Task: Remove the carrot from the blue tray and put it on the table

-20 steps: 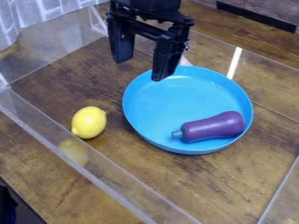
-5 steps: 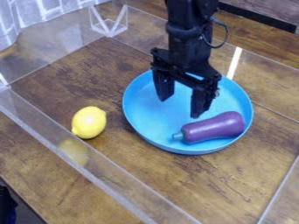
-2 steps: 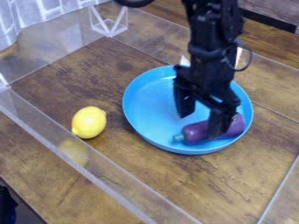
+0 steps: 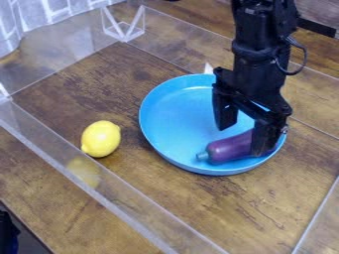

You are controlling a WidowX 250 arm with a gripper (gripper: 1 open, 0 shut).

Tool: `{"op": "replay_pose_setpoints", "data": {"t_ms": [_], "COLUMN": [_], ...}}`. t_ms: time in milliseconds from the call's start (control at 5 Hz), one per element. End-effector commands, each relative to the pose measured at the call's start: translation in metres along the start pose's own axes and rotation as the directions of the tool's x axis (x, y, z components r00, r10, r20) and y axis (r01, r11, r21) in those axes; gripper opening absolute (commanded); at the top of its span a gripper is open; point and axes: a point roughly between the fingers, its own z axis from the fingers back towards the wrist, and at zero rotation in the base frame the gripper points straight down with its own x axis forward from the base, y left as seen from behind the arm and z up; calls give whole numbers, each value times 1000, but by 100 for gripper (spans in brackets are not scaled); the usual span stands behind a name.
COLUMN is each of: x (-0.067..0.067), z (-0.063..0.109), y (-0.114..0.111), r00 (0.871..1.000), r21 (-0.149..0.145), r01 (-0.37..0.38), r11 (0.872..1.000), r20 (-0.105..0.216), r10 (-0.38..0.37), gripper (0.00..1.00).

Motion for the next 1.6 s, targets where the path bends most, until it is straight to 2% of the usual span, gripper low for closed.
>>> {"op": "replay_pose_setpoints", "data": {"t_ms": [0,200,400,800,1000,1200,1400], "x": [17,22,22,26,32,37,39], "z": [8,-9,-17,-16,-5,0,-1], "y": [-9,-16,-3,28,34,35,21], "r00": [997,995,991,981,977,972,967], "r21": [2,-5,-9,-12,-7,-10,-17], "r01": [55,96,132,191,209,231,251], "r11": [999,995,991,982,978,973,968], "r20": [59,40,32,40,46,49,57], "r10": [-55,-96,-132,-190,-208,-230,-250], "gripper": [100,0,0,0,100,0,100]}}
